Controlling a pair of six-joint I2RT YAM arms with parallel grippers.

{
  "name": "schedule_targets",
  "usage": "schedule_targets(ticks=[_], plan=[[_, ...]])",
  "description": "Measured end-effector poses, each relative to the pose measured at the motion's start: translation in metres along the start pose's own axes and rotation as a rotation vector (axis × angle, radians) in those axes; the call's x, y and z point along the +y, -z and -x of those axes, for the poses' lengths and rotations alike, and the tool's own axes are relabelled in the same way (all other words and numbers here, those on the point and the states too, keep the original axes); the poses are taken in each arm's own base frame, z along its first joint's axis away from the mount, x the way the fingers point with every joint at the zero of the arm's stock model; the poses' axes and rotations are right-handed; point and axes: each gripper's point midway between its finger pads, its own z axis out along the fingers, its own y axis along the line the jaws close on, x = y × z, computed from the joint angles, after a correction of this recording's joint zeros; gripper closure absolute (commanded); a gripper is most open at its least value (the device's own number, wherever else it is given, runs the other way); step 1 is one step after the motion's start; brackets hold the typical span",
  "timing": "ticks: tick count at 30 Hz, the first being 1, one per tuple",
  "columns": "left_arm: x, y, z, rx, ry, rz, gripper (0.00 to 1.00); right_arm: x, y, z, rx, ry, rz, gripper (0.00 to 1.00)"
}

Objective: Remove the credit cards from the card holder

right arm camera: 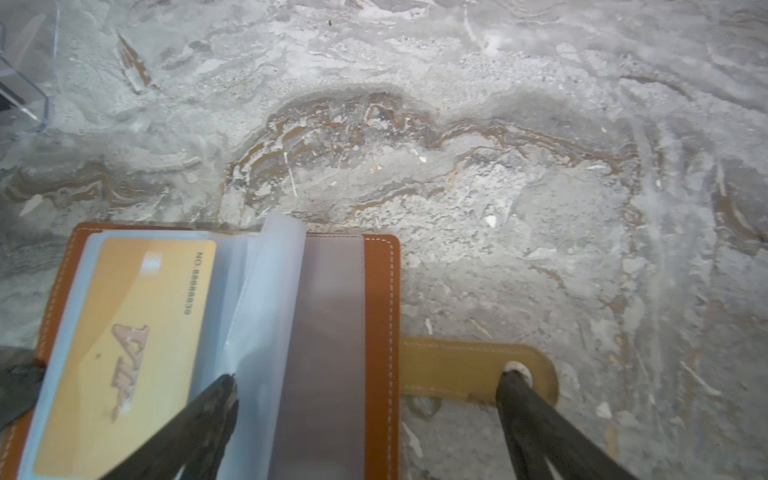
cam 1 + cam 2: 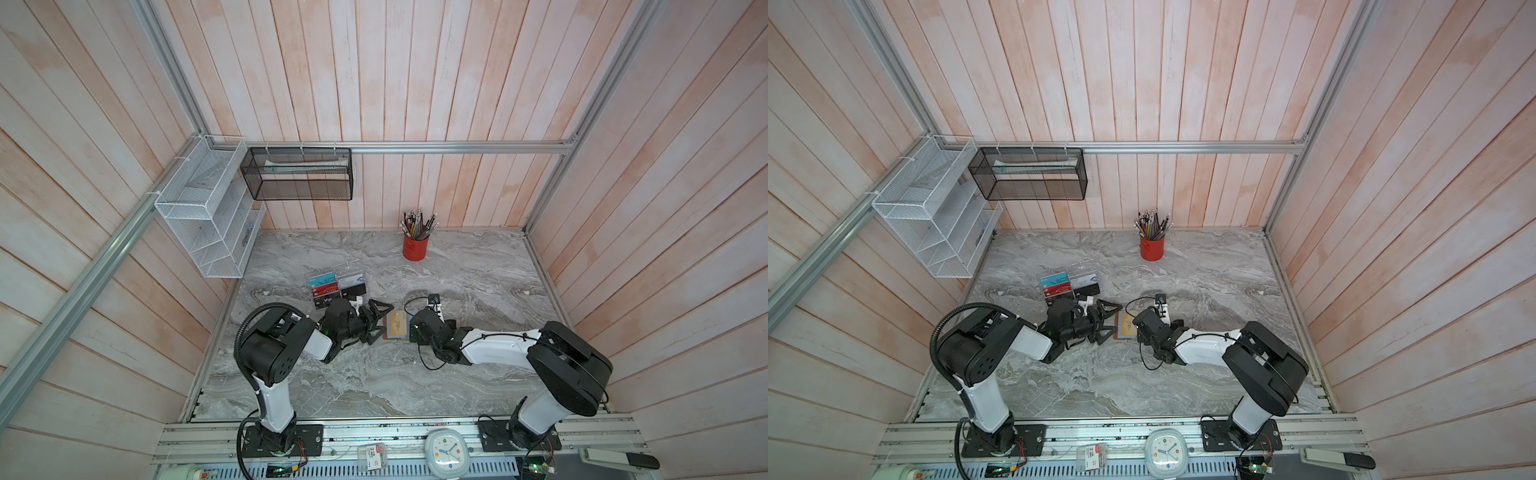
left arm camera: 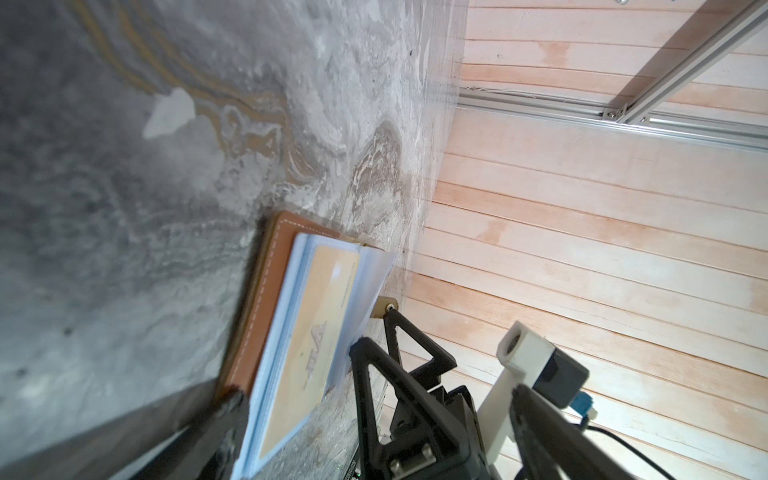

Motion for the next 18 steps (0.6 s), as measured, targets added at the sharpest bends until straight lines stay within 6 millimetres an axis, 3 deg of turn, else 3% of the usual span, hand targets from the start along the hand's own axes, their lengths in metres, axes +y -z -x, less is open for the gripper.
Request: schedule_targets(ticks=[11,18], plan=[[0.000,0.001,0.000,-0.002,-0.011,0.005,0.00,-0.038,0.009,0.005,-0.014,-0.039,-0.046,0.02],[0.000,0.003,-0.001,-0.006,-0.019,0.030,0.00,-0.039,0.023,0.021,-0.056,-0.070,-0.013,0.02]])
